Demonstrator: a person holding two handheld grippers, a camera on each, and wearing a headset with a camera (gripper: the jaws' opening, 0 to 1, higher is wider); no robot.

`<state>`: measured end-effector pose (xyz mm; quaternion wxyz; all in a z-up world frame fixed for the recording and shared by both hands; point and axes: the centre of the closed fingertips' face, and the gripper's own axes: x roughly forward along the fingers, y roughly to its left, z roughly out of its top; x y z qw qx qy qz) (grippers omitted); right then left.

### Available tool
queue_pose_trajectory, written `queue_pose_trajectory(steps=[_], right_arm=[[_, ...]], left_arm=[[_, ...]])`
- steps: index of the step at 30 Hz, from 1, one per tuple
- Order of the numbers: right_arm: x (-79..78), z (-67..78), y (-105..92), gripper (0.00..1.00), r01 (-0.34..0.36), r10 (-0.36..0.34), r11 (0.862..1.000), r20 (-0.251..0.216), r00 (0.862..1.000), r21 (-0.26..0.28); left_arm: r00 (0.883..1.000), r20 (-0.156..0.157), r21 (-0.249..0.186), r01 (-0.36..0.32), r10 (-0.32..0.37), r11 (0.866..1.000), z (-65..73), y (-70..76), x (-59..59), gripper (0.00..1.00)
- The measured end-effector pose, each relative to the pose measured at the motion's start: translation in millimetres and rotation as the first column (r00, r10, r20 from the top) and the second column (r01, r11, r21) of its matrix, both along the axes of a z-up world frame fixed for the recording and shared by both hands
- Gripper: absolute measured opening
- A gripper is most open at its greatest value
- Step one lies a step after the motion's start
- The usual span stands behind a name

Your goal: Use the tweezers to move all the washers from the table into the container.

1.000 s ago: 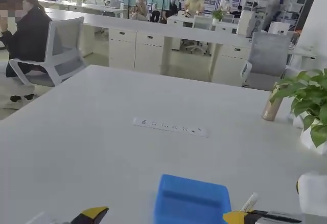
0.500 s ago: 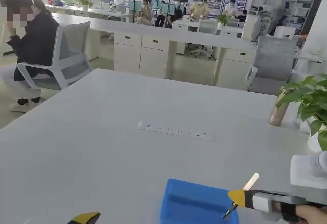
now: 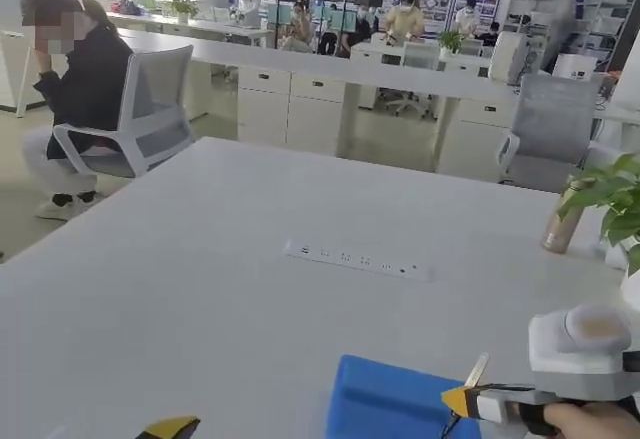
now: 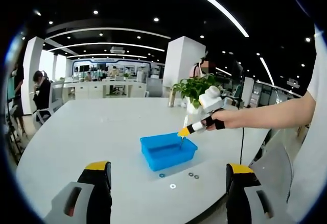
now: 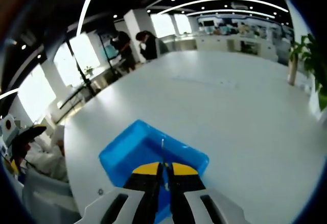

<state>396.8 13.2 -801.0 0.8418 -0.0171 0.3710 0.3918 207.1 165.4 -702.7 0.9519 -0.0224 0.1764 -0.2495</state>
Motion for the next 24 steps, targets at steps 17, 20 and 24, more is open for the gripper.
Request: queue_pose_trajectory(steps=[17,20,24], right_arm=[[-5.3,-11.3,0.9,0.04,-0.050,0.053,0.997,0.043,0.998,-0.065],[-6.6,-4.3,0.3,0.04,-0.045,0.048,0.998,0.066,0.997,-0.047],[-13.1,12.1,0.8,0.03,-0.043,0.044,0.999,0.104,0.994,-0.012]], left_arm=[[1.000,-0.005,0.004,-0.001,0.001,1.000,-0.1,2.8,-1.9,0.94],[1.000,-0.003,0.007,-0.001,0.001,1.000,0.0,2.6,-2.2,0.94],[1.000,0.001,0.000,-0.004,0.004,1.000,1.5,2.5,-2.3,0.94]])
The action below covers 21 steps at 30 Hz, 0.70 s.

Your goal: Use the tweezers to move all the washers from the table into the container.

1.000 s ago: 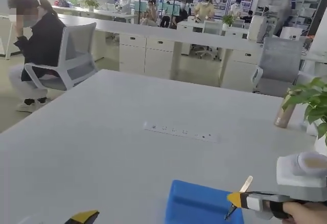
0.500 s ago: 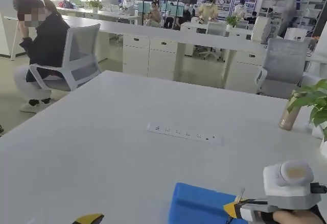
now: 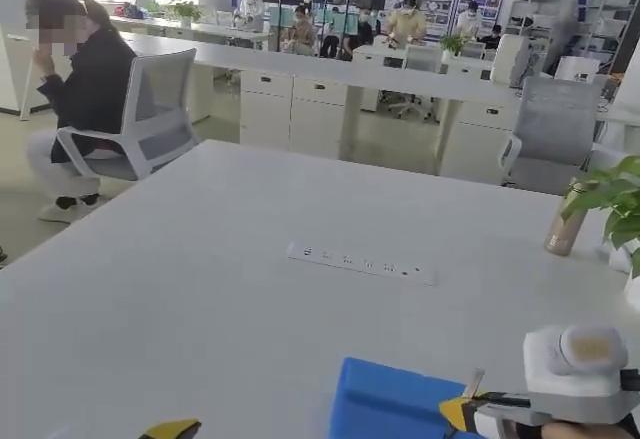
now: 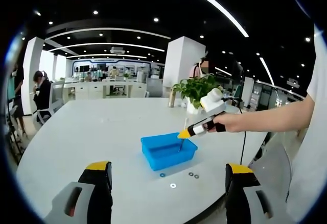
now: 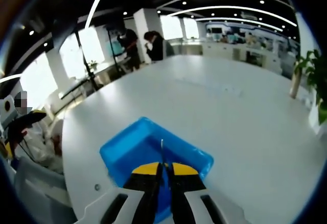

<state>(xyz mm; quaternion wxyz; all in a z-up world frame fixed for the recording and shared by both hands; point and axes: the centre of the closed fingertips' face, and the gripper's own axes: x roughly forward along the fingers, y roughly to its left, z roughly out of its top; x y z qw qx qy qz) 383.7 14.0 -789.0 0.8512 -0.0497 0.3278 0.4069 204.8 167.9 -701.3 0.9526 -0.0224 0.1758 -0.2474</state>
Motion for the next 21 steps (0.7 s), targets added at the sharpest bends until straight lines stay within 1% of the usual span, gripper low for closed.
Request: queue_pose_trajectory(steps=[1,2,4,5,6,7,9,12,13,15,17,19,21], right_arm=[[-1.6,3.1,-0.1,0.03,0.000,0.000,1.000,0.003,1.000,0.005],[-3.2,8.8,-0.3,0.03,-0.004,0.004,1.000,0.023,1.000,0.007],[-7.6,18.1,0.0,0.03,-0.027,0.028,1.000,0.066,0.997,-0.008],[-10.2,22.8,1.6,0.03,-0.039,0.038,0.999,0.080,0.996,0.001],[-14.6,30.1,5.4,0.03,-0.058,0.055,0.998,0.104,0.993,0.019],[-18.1,32.4,5.5,0.03,-0.057,0.055,0.998,0.102,0.993,0.021],[-26.1,39.2,8.0,0.03,-0.068,0.064,0.997,0.114,0.991,0.032],[-36.8,48.2,12.3,0.03,-0.077,0.068,0.994,0.117,0.991,0.072],[-41.7,50.6,14.2,0.03,-0.081,0.071,0.993,0.110,0.991,0.087],[-50.1,54.4,16.6,0.03,-0.090,0.079,0.991,0.111,0.991,0.100],[-55.9,56.1,18.0,0.03,-0.093,0.081,0.990,0.116,0.990,0.107],[-64.8,56.1,21.6,0.03,-0.105,0.092,0.986,0.100,0.991,0.132],[-72.1,50.1,23.1,0.03,-0.110,0.100,0.984,0.078,0.992,0.137]], left_arm=[[1.000,0.001,0.000,0.000,0.000,1.000,0.2,-0.1,-0.2,0.93],[1.000,0.000,0.000,0.001,-0.001,1.000,0.0,-0.2,-0.1,0.93],[1.000,-0.002,0.003,0.002,-0.002,1.000,-0.5,-0.2,0.0,0.93],[1.000,-0.002,0.003,0.002,-0.002,1.000,-0.7,-0.3,-0.1,0.93],[1.000,-0.003,0.003,0.003,-0.003,1.000,-0.8,-0.5,0.3,0.93],[1.000,-0.003,0.002,0.004,-0.004,1.000,-0.7,-0.8,0.4,0.93],[1.000,-0.003,0.001,0.006,-0.006,1.000,-0.3,-1.7,0.8,0.93],[1.000,-0.002,0.004,0.009,-0.009,1.000,0.2,-2.7,1.4,0.93],[1.000,0.000,0.004,0.010,-0.010,1.000,0.6,-3.1,1.4,0.93],[1.000,0.000,0.004,0.011,-0.011,1.000,1.2,-3.5,1.6,0.92],[1.000,0.003,0.003,0.013,-0.013,1.000,1.8,-3.7,1.7,0.92],[1.000,0.001,0.004,0.012,-0.012,1.000,1.8,-3.5,2.1,0.92],[1.000,0.002,0.005,0.014,-0.014,1.000,2.0,-3.9,2.1,0.92]])
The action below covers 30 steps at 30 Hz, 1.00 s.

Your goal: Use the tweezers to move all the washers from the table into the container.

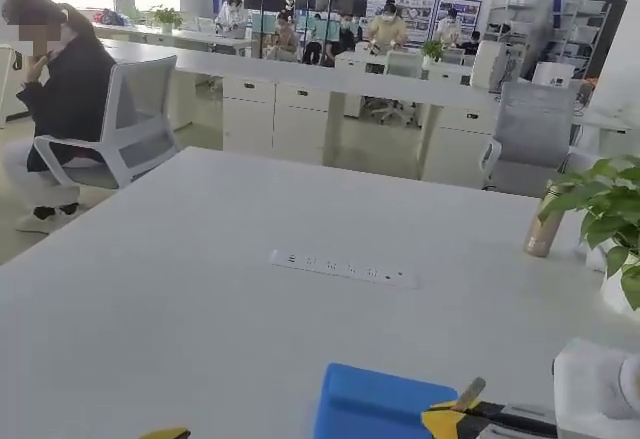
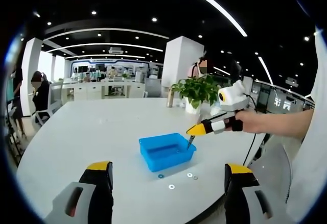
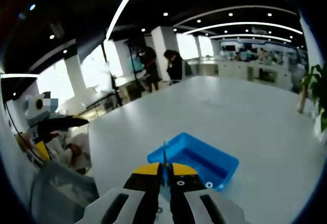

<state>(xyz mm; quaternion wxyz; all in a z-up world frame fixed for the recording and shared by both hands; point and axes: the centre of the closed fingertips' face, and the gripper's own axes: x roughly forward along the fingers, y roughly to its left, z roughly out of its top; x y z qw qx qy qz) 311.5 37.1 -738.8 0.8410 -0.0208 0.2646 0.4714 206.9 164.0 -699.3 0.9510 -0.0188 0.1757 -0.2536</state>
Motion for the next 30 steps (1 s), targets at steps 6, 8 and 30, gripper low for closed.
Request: queue_pose_trajectory(steps=[6,8,30], right_arm=[[-15.6,-29.4,-2.9,0.03,-0.009,0.007,1.000,-0.069,0.998,-0.023],[-20.6,-39.4,-3.3,0.03,-0.010,0.007,1.000,-0.097,0.995,-0.029],[-46.2,-71.9,-5.7,0.04,-0.038,0.024,0.996,-0.175,0.984,-0.075]], left_arm=[[1.000,0.001,0.005,0.005,-0.005,1.000,0.5,-0.9,-0.4,0.91],[1.000,0.001,0.006,0.005,-0.005,1.000,0.7,-0.6,-0.2,0.91],[1.000,0.006,0.030,0.014,-0.014,0.999,2.7,-1.0,-0.7,0.90]])
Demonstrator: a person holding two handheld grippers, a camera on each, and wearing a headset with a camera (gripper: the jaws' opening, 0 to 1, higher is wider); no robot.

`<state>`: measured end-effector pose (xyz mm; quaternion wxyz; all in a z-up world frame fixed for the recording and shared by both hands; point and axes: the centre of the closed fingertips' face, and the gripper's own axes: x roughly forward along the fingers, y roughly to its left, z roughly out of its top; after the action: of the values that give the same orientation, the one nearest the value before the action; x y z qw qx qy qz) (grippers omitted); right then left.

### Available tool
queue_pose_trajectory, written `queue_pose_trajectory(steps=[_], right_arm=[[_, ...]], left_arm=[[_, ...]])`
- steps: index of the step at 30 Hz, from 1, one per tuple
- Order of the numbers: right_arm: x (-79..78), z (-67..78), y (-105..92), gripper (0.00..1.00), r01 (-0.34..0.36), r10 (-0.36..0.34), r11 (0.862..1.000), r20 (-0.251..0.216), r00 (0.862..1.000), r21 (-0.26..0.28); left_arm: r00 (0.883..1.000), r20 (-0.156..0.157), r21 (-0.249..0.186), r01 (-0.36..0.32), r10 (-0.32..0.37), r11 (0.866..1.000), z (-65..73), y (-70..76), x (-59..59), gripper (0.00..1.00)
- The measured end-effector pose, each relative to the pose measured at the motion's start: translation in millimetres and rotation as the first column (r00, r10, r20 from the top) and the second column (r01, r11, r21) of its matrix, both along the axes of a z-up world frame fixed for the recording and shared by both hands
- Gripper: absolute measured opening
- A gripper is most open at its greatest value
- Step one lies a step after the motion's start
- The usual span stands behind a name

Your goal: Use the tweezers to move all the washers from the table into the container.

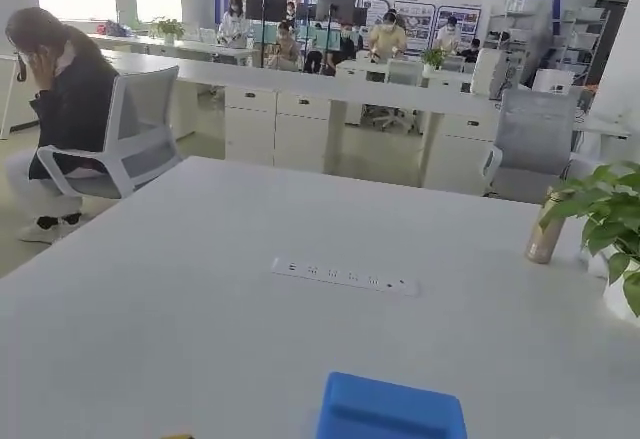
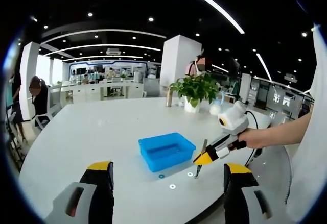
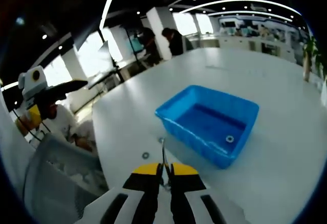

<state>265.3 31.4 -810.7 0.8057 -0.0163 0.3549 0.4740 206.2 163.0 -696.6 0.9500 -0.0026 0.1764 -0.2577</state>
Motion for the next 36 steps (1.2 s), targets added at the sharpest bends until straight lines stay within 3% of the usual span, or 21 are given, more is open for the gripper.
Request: queue_pose_trajectory(steps=[12,18,24,28,30,36], right_arm=[[-7.5,-0.7,3.9,0.04,-0.024,0.024,1.000,0.008,1.000,-0.008],[-13.0,-1.4,5.6,0.04,-0.066,0.067,0.997,0.049,0.996,-0.038],[-17.8,-3.8,5.7,0.04,-0.171,0.184,0.980,0.134,0.974,-0.107],[-18.1,-9.0,3.1,0.04,-0.197,0.218,0.970,0.148,0.965,-0.142],[-19.1,-10.7,2.7,0.04,-0.224,0.255,0.958,0.180,0.950,-0.178],[-17.8,-14.3,4.2,0.03,-0.239,0.276,0.952,0.207,0.938,-0.190]], left_arm=[[1.000,0.001,0.005,0.007,-0.007,1.000,1.2,-2.1,-1.2,0.90],[1.000,-0.001,0.009,0.008,-0.008,1.000,1.0,-2.1,-2.0,0.90],[1.000,0.001,0.015,0.013,-0.013,1.000,1.8,-3.2,-1.8,0.90],[1.000,0.004,0.012,0.013,-0.013,1.000,3.2,-4.1,-0.8,0.90],[1.000,0.004,0.016,0.014,-0.014,1.000,2.6,-4.5,0.0,0.90],[1.000,0.000,0.025,0.017,-0.017,1.000,2.3,-7.3,0.8,0.89]])
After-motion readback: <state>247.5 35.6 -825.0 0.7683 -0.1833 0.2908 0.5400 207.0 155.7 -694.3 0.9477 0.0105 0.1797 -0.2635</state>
